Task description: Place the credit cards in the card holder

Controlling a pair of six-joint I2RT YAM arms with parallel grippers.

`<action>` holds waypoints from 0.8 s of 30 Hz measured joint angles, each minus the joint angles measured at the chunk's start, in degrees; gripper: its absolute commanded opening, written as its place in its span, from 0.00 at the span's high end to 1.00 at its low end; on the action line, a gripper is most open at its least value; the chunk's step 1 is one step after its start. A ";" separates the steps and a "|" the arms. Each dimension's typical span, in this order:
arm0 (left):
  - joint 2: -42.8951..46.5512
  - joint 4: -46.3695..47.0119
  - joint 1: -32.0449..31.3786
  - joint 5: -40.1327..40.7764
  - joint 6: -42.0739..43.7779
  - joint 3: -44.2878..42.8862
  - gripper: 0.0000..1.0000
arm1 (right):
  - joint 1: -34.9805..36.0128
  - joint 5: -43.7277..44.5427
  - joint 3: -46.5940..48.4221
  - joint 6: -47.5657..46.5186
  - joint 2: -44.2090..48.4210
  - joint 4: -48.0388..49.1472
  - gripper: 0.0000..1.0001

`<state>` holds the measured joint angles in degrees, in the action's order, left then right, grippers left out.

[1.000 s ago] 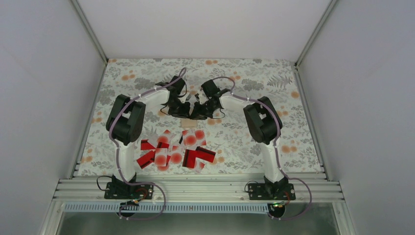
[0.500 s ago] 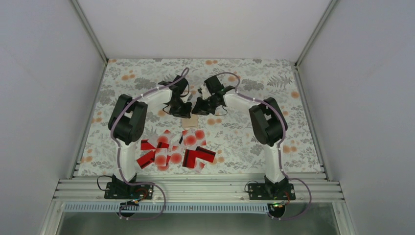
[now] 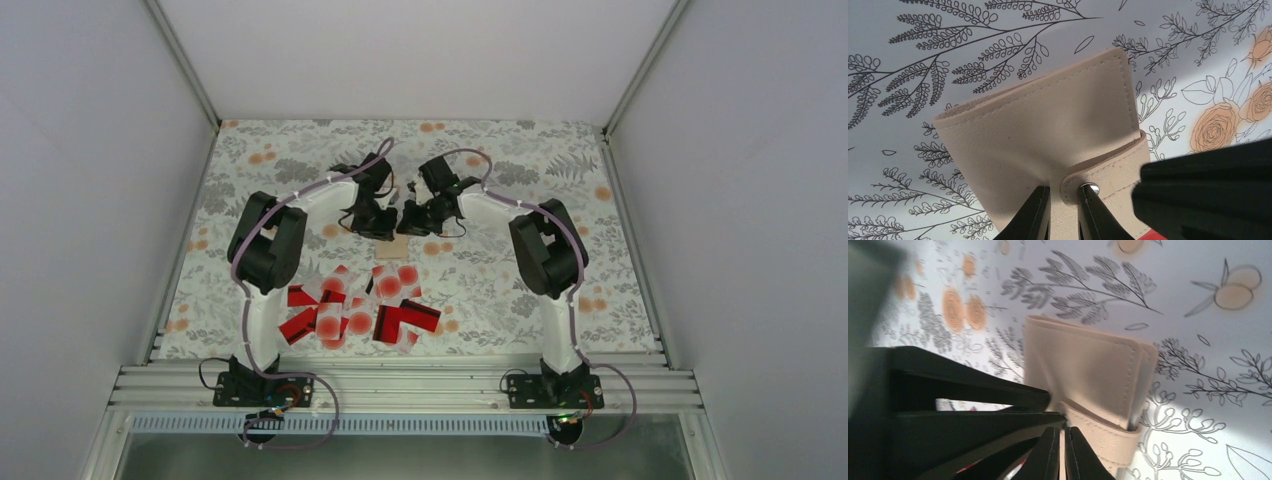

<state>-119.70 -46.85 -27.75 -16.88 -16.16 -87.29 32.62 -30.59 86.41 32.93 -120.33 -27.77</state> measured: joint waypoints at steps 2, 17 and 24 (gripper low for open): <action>-0.17 -0.37 -0.02 0.15 -0.09 -0.35 0.84 | 0.09 0.20 -0.76 0.00 -0.59 0.31 0.96; -2.71 -5.25 -1.99 5.01 -1.22 -5.22 0.84 | -0.52 -2.01 -4.68 0.39 -1.68 4.85 0.96; -3.02 -5.51 -3.61 9.75 -1.97 -5.09 0.85 | -0.50 -1.73 -5.27 0.72 -1.18 5.44 0.96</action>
<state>-122.72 -52.36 -31.35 -7.14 -18.13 -92.38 32.12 -32.32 81.14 33.65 -121.51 -22.33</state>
